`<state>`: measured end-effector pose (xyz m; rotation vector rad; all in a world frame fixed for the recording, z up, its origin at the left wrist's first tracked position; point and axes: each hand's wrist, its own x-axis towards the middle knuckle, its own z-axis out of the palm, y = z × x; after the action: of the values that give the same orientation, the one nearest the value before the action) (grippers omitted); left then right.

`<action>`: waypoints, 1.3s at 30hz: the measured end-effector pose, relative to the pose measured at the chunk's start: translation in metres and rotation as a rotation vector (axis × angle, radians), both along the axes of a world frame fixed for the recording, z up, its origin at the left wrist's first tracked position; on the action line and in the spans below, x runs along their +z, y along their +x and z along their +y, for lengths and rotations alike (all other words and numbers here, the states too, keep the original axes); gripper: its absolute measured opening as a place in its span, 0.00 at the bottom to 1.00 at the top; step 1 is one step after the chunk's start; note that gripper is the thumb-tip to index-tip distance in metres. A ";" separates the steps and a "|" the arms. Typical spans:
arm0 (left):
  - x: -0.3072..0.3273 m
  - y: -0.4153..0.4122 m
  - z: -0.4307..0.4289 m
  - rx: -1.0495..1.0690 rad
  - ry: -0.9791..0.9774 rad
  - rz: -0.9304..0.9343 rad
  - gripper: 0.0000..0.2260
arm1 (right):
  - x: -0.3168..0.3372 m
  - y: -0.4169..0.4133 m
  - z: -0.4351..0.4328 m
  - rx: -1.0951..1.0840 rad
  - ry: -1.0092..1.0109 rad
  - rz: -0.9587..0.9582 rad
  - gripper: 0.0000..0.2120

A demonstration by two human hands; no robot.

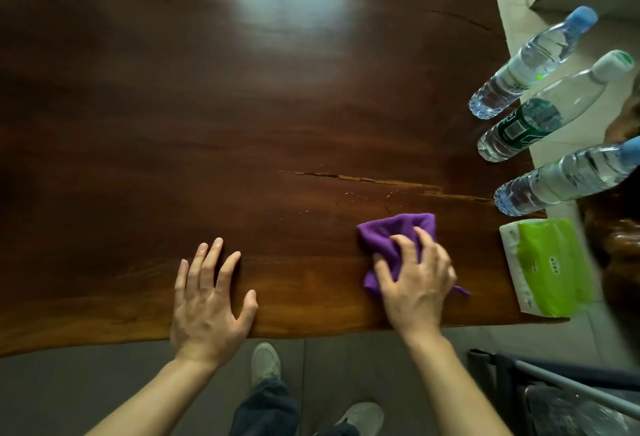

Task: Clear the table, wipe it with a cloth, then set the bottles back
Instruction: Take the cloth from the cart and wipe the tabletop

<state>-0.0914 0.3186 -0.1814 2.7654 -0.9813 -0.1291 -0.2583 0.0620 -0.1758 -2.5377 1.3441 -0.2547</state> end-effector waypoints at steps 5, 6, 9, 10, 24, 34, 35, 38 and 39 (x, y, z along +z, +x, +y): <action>-0.001 0.000 0.000 0.003 0.012 -0.008 0.30 | 0.000 -0.008 -0.052 -0.243 -0.021 -0.049 0.25; -0.001 0.001 0.000 0.004 0.015 -0.008 0.30 | 0.000 -0.004 -0.060 -0.284 -0.008 -0.066 0.25; -0.002 0.001 0.000 0.006 0.020 -0.014 0.30 | 0.001 0.018 -0.075 -0.371 0.027 -0.083 0.26; -0.003 0.001 0.000 0.007 0.016 -0.016 0.30 | 0.001 0.028 -0.077 -0.382 0.031 -0.079 0.26; -0.005 0.000 0.001 0.008 -0.003 -0.032 0.30 | 0.011 0.142 0.080 0.446 0.091 -0.021 0.23; -0.005 0.001 0.002 0.012 0.002 -0.001 0.30 | -0.002 0.037 0.076 0.346 0.054 -0.006 0.22; -0.005 0.001 0.002 0.011 0.006 0.002 0.30 | -0.003 0.023 0.063 0.288 0.037 0.000 0.22; -0.005 0.000 0.002 0.007 0.007 0.000 0.30 | -0.004 -0.012 0.019 0.048 0.006 0.000 0.22; -0.005 -0.001 0.002 0.006 0.005 -0.001 0.30 | -0.004 -0.020 0.004 -0.040 0.004 -0.008 0.22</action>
<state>-0.0920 0.3205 -0.1868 2.7732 -0.9747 -0.1297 -0.2783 0.0660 -0.1794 -2.5066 1.3917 -0.2692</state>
